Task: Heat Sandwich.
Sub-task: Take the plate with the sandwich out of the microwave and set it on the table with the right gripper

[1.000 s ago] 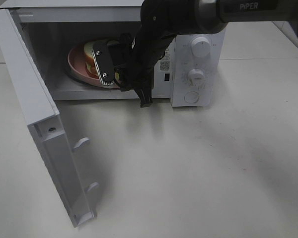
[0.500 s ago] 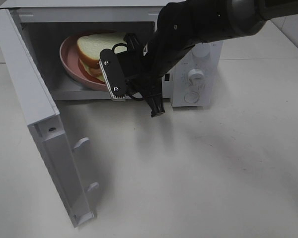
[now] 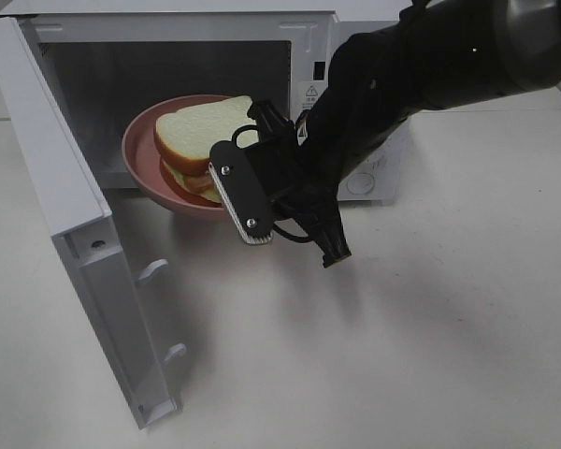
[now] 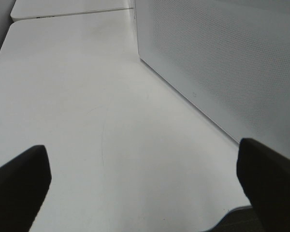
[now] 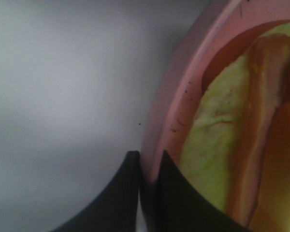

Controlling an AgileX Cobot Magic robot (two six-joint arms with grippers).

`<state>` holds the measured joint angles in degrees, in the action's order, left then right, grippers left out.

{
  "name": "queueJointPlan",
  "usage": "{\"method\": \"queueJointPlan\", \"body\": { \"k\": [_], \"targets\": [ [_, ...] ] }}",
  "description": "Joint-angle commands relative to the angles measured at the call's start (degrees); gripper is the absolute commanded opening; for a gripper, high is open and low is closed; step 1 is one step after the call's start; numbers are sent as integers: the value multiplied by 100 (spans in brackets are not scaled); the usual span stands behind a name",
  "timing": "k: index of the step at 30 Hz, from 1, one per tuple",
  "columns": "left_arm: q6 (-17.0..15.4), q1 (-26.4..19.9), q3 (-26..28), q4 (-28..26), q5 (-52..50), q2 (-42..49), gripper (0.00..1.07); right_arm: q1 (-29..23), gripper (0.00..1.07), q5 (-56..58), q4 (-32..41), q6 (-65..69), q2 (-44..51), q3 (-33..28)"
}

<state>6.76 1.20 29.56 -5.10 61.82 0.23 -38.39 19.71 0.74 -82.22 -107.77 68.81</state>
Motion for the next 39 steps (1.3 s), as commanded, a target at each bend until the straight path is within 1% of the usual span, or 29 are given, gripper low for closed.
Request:
{"method": "queueJointPlan", "body": {
  "k": [1,3,7,8,11,12,14,16,17,21,23,25,28,30,33,39],
  "targets": [
    [-17,40,6,-34,-34,46,100,23,0,-218,-34,80,321,-286],
    [-17,40,6,-34,-34,46,100,-29,0,-235,-74,80,533,-527],
    [-17,40,6,-34,-34,46,100,-40,0,-241,-74,80,745,-762],
    [-17,40,6,-34,-34,46,100,-40,0,-246,-74,80,882,-945],
    [-17,40,6,-34,-34,46,100,-40,0,-246,-74,80,1054,-1112],
    [-17,40,6,-34,-34,46,100,-40,0,-246,-74,80,1203,-1278],
    [-17,40,6,-34,-34,46,100,-40,0,-246,-74,80,1295,-1364],
    [-17,40,6,-34,-34,46,100,-40,0,-246,-252,80,1547,-1621],
    [-17,40,6,-34,-34,46,100,-40,0,-246,-252,80,1547,-1621],
    [-17,40,6,-34,-34,46,100,-40,0,-241,-378,80,1994,-2051],
    [-17,40,6,-34,-34,46,100,-40,0,-241,-378,80,2068,-2120],
    [-17,40,6,-34,-34,46,100,-40,0,-201,-378,80,2320,-2349],
    [-17,40,6,-34,-34,46,100,-40,0,-195,-378,80,2510,-2492],
    [-17,40,6,-34,-34,46,100,-40,0,-166,-378,80,2750,-2699],
    [-17,40,6,-34,-34,46,100,-40,0,-126,-378,86,2911,-2825],
    [-17,40,6,-34,-34,46,100,-40,0,126,-378,86,3489,-3226]
  ]
}}
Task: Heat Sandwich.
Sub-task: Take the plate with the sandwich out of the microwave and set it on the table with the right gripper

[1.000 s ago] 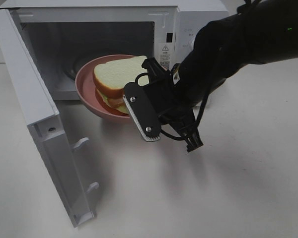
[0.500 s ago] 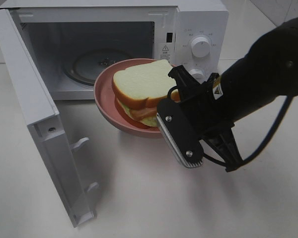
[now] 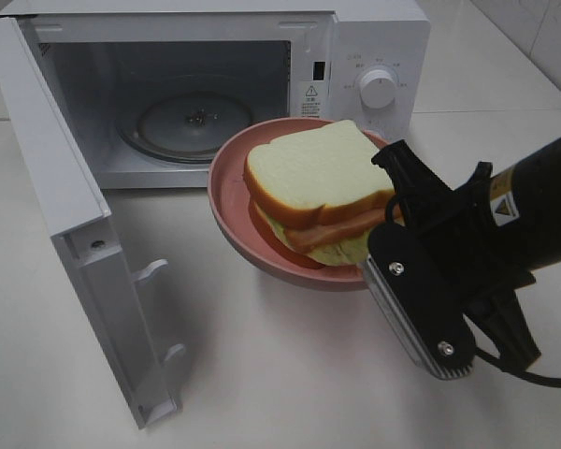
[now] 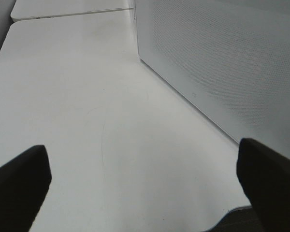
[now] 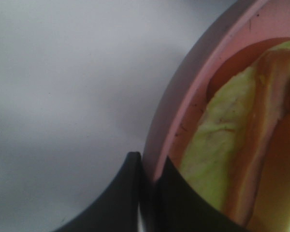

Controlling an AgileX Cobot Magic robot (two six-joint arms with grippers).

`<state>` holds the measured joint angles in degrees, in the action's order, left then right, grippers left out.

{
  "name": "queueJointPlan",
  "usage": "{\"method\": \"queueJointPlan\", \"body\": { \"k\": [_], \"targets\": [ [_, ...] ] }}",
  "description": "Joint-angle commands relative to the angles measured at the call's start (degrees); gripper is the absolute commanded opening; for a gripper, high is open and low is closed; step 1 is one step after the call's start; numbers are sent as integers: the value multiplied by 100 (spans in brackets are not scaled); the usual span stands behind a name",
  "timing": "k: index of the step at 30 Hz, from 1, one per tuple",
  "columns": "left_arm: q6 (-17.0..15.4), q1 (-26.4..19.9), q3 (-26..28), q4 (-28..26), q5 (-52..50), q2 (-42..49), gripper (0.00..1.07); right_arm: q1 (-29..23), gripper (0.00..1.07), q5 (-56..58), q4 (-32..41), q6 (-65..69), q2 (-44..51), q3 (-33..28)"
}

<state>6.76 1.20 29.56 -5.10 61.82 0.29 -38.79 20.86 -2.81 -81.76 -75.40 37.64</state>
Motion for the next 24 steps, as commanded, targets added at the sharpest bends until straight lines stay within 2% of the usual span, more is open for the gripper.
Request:
{"method": "queueJointPlan", "body": {
  "k": [1,6,10,24],
  "targets": [
    [-17,40,6,-34,-34,40,100,0,0,11,-23,40,252,-109],
    [-17,40,6,-34,-34,40,100,0,0,52,-132,212,722,-447],
    [-17,40,6,-34,-34,40,100,0,0,315,-533,544,1129,-682],
    [-17,40,6,-34,-34,40,100,0,0,1146,-1329,1673,1805,-882]
  ]
}}
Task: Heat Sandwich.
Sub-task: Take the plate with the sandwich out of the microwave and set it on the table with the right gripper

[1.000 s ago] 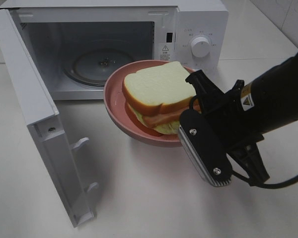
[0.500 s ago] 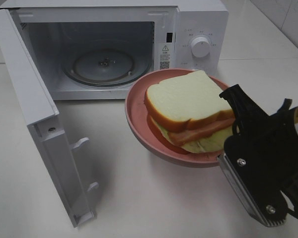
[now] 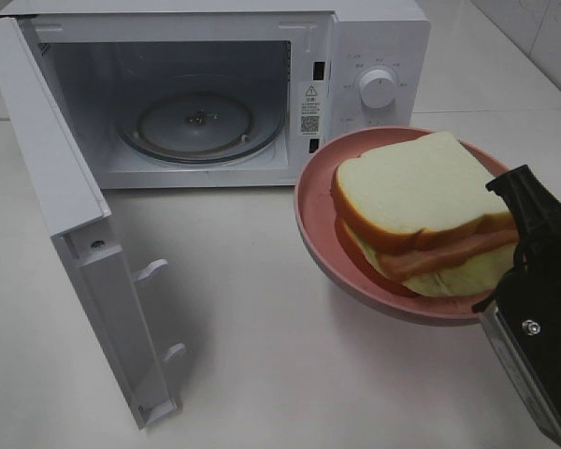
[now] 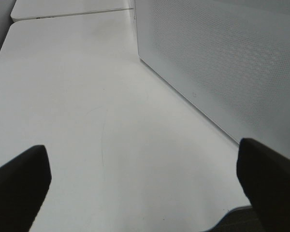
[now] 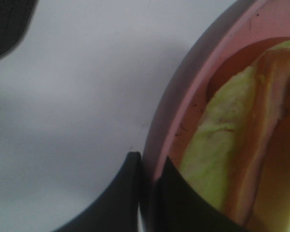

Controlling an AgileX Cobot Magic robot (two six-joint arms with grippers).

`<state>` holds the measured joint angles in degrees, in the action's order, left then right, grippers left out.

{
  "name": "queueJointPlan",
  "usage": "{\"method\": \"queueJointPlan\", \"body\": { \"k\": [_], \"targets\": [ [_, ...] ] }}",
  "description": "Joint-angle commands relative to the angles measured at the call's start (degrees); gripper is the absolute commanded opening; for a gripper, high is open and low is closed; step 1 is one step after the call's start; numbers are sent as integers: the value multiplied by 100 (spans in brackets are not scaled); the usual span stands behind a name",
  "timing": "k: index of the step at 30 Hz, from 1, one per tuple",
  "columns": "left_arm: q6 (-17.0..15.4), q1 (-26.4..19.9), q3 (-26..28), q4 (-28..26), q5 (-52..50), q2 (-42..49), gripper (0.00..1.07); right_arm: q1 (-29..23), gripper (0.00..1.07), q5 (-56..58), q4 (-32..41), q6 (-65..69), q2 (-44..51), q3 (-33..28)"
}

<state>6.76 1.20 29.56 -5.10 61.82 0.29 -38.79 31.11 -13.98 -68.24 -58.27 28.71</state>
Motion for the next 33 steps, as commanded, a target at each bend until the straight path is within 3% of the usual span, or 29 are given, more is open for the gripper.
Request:
{"method": "queueJointPlan", "body": {
  "k": [1,14,22,33],
  "targets": [
    [-17,40,6,-34,-34,40,100,0,0,120,-212,321,92,11],
    [-17,40,6,-34,-34,40,100,0,0,676,-1123,2676,92,11],
    [-17,40,6,-34,-34,40,100,0,0,1335,-1541,4916,92,17],
    [-17,40,6,-34,-34,40,100,0,1,1811,-1908,6486,92,17]
  ]
}}
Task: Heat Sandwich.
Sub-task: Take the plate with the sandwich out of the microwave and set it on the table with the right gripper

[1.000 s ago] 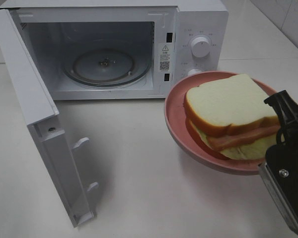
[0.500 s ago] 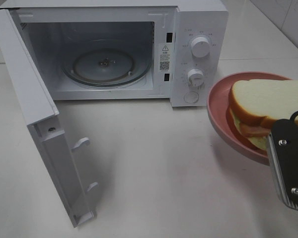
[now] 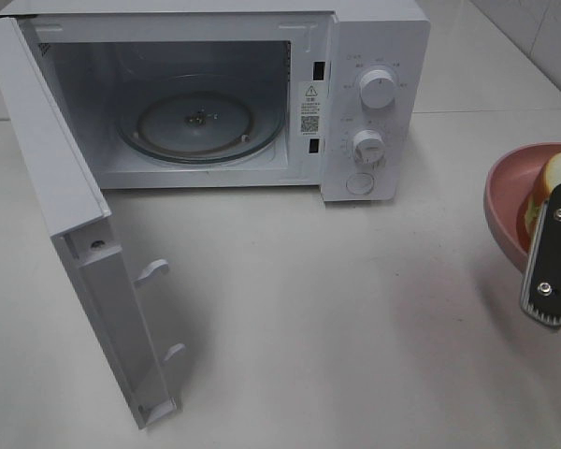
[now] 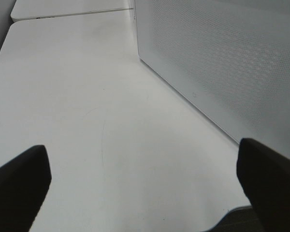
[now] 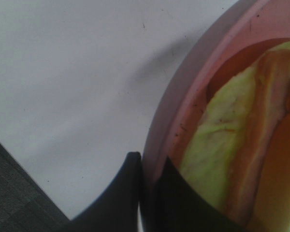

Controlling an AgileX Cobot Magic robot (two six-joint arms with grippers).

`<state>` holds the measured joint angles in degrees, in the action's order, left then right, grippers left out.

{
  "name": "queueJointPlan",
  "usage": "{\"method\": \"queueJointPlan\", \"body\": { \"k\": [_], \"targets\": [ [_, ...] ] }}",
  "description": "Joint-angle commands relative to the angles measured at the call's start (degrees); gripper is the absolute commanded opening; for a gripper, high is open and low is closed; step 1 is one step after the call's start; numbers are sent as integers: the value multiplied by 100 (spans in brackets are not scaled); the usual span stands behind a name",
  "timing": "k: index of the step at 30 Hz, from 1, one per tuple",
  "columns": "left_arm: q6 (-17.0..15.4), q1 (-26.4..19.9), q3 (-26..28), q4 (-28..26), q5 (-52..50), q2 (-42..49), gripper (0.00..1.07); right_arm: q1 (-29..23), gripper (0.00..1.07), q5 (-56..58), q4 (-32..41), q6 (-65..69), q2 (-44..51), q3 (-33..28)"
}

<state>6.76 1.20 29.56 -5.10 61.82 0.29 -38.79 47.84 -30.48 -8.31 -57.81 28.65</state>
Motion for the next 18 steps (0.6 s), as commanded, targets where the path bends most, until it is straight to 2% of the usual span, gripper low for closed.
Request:
{"method": "queueJointPlan", "body": {
  "k": [1,18],
  "targets": [
    [-17,40,6,-34,-34,40,100,0,1,160,-269,653,46,23],
    [-17,40,6,-34,-34,40,100,0,1,745,-286,2189,-74,34]
  ]
}}
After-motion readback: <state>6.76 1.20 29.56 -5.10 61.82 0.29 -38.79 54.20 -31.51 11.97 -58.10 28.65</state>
